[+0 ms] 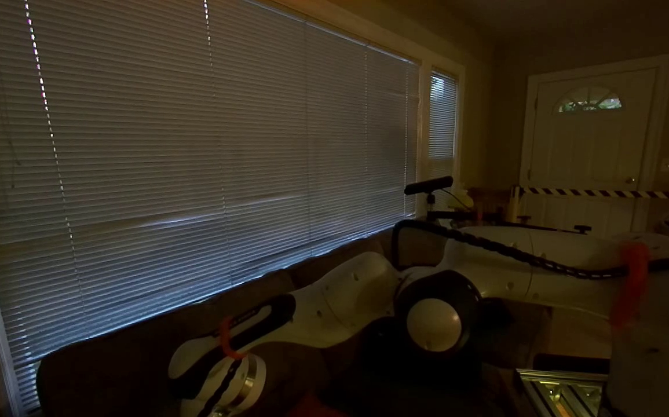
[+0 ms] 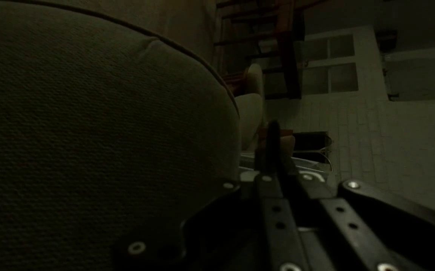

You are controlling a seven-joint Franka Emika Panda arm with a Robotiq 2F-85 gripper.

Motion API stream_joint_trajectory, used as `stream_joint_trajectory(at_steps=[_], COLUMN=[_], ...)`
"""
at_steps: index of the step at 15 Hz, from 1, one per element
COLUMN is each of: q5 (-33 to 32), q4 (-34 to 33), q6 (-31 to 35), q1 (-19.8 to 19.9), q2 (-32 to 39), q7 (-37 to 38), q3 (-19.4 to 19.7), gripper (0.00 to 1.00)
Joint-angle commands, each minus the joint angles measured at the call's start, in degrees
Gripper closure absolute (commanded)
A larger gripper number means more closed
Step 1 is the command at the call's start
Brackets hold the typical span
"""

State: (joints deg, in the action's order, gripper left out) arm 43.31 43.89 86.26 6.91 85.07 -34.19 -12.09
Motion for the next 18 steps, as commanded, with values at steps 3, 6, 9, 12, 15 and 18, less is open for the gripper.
stream_joint_trajectory(at_steps=[3, 6, 9, 12, 15, 18], q5=[-1.1, -0.9, -0.9, -1.0, -1.2, -1.5], q4=[0.6, 0.6, 0.5, 0.2, -0.5, -1.5], q6=[-3.6, -4.1, -4.1, -3.6, -3.3, -3.4], q1=[0.9, 1.0, 0.9, 0.5, -0.2, -0.8], q2=[0.0, 0.0, 0.0, 0.0, 0.0, 0.3], q7=[-2.3, -2.3, -2.6, -2.6, -2.8, -2.5], q3=[-1.5, -1.4, -1.3, -1.4, -1.6, -1.7], gripper=[0.99, 0.99, 0.99, 0.99, 0.99, 0.99])
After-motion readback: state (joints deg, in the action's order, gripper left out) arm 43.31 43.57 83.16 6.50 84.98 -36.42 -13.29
